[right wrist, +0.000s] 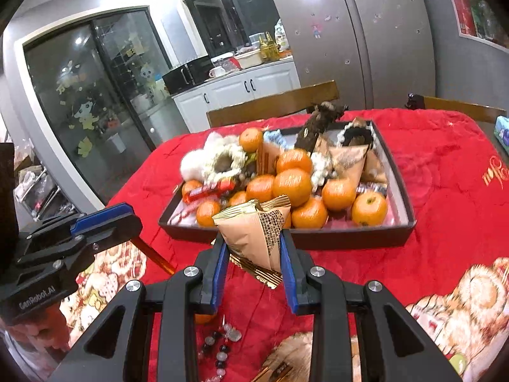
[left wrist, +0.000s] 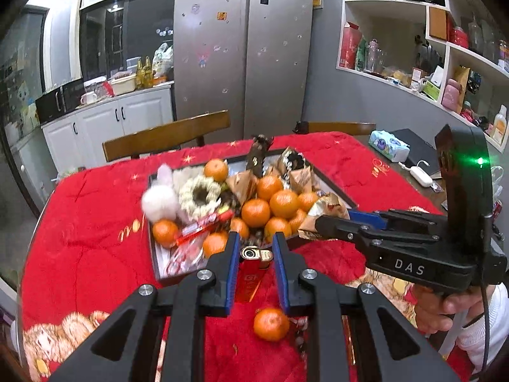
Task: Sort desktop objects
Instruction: 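Lift the gold bar box with the left tool while the right tool lifts the candy packet, then drop the gold box into the tray with the left tool while the right tool releases the packet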
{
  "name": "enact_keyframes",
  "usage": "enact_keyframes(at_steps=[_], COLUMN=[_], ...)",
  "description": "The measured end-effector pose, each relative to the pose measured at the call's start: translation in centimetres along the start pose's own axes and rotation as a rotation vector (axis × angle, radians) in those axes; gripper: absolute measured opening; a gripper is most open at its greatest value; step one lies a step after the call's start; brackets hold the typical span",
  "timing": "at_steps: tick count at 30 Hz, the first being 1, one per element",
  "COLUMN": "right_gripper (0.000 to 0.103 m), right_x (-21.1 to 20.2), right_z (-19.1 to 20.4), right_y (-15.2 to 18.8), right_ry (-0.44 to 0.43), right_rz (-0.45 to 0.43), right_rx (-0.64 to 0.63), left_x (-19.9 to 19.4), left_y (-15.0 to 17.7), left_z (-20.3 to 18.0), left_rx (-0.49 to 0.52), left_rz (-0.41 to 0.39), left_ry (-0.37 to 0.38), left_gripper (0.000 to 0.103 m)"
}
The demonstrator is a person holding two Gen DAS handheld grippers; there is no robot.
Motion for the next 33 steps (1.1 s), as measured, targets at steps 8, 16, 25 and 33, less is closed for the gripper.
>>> enact_keyframes(at_steps=[8,16,25,33], right_gripper=[0.029,0.029,0.029,0.029], right_x=[-0.7,0.4,3.7,7.7], right_z=[-1.8,-5.0,-9.6,-11.4], right_y=[-3.2,-5.6,-8.0,-8.1], right_ry=[0.021,0.044,0.062,0.064], right_rz=[-0.038,-0.049,-0.059,-0.042], right_rx=[0.013,0.029,0.076,0.077], left_x=[2.0,5.8,12.2,16.2], left_y=[-3.4,-8.0,-12.6,-11.6], left_z=[-1.8,-3.4,-3.2,-2.4], left_rx=[-0.011,-0.028,-0.083,-0.094], left_rz=[-0.005,-0.018,-0.023,-0.029], left_ry=[0.023,0.063,0.101,0.094], left_gripper=[0.022,0.022,0.022,0.022])
Point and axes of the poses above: each gripper's, at about its wrist camera, not at the fingertips, and x roughly the way its jaws point, z to its left, y to its underside, the point moved 6 cm from there along x, roughly the way its jaws point, and after that the axes turned 15 degrees about -x, right-handed, at the moved point
